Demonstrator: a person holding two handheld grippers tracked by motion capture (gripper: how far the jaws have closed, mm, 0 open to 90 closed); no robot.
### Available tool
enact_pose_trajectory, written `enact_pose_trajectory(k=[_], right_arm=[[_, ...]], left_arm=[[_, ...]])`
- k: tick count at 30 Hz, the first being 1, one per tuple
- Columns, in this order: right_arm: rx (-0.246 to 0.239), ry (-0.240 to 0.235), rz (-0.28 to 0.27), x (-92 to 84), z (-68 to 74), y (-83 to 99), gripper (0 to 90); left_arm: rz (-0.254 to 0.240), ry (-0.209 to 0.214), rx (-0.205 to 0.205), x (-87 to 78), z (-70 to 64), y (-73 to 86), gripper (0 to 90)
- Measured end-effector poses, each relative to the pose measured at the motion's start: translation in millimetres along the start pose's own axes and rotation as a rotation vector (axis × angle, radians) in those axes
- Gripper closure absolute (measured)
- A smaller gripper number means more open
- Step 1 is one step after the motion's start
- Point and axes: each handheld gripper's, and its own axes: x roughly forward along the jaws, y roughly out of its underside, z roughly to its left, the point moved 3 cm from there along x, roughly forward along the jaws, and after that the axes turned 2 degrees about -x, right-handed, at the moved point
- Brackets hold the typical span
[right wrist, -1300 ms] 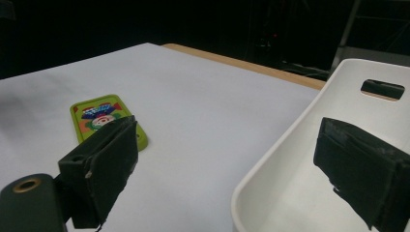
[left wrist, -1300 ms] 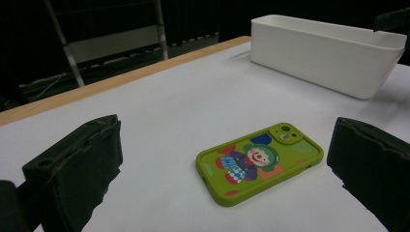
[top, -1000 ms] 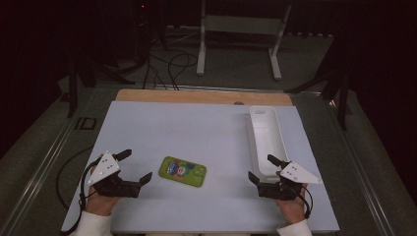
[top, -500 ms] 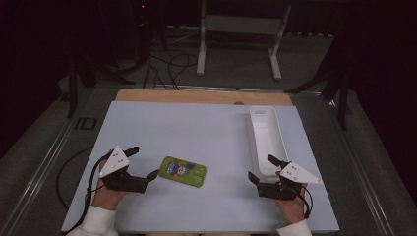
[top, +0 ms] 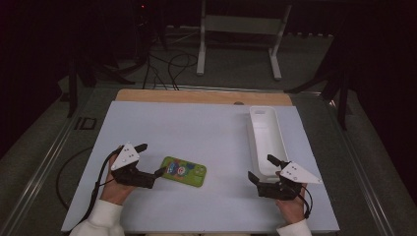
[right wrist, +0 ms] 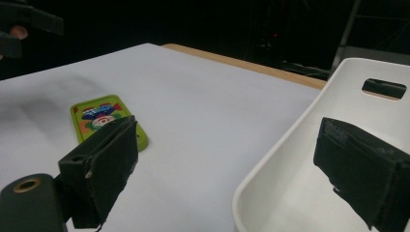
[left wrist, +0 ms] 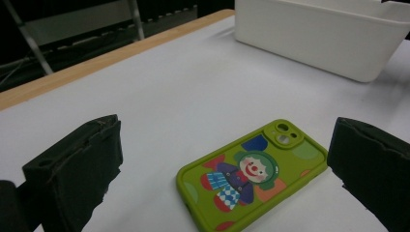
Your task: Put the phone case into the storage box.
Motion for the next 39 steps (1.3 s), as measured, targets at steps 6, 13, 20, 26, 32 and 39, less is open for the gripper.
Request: enact_pose_trajectory(k=[6, 13, 20, 26, 32, 39], right_arm=[[0.001, 0.0, 0.001, 0.4, 0.1, 0.2, 8.6], [0.002, -0.001, 0.001, 0.7, 0.3, 0.4, 8.6], [0.002, 0.001, 0.0, 0.3, 0.0, 0.2, 8.6], [0.001, 0.001, 0.001, 0.4, -0.1, 0.4, 8.6], [0.0, 0.001, 0.001, 0.5, 0.0, 0.4, 8.6], [-0.002, 0.001, 0.005, 1.0, 0.2, 0.7, 8.6]], left_arm=[[0.027, 0.03, 0.002, 10.7, -4.8, 1.6, 0.0], [0.052, 0.071, -0.011, 21.5, -11.1, 3.3, 2.4], [0.087, 0.109, 0.0, 32.5, -19.3, 6.7, 4.7], [0.095, 0.136, 0.003, 39.4, -27.4, 10.4, 8.9], [0.128, 0.176, 0.008, 47.6, -37.7, 15.3, 14.4], [0.232, 0.222, 0.069, 58.7, -54.0, 20.1, 32.7]])
